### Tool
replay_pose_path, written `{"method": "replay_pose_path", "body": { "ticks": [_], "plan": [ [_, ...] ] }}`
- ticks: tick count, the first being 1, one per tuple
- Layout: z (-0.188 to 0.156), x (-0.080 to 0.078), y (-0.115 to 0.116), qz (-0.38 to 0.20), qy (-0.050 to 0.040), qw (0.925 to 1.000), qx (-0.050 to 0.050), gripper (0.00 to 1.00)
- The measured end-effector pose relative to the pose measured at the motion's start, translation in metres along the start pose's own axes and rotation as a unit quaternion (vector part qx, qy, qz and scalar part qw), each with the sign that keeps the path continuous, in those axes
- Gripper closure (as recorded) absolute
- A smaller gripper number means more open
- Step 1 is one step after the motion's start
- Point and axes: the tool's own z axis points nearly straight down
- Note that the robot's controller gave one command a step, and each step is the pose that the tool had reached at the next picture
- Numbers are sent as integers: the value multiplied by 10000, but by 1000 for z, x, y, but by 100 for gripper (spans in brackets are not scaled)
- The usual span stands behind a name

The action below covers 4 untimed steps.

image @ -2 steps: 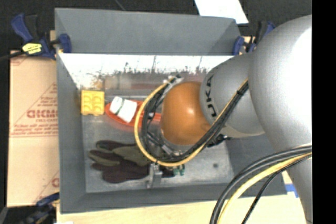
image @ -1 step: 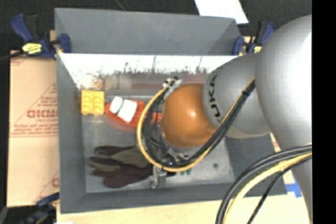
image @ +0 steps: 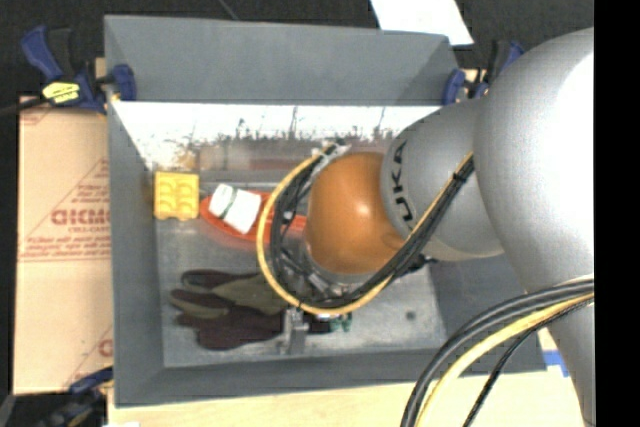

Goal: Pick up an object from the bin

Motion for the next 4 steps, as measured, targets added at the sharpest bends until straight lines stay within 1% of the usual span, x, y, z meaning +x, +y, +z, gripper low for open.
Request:
{"method": "replay_pose_path", "body": {
  "ticks": [1,2,4],
  "plan": [
    [-1,5,-1,-927,-87,9957,0,0],
    [-1,-2,-1,-47,-37,10000,-9,100],
    [-5,-2,-1,-43,-41,10000,-11,100]
  ]
}}
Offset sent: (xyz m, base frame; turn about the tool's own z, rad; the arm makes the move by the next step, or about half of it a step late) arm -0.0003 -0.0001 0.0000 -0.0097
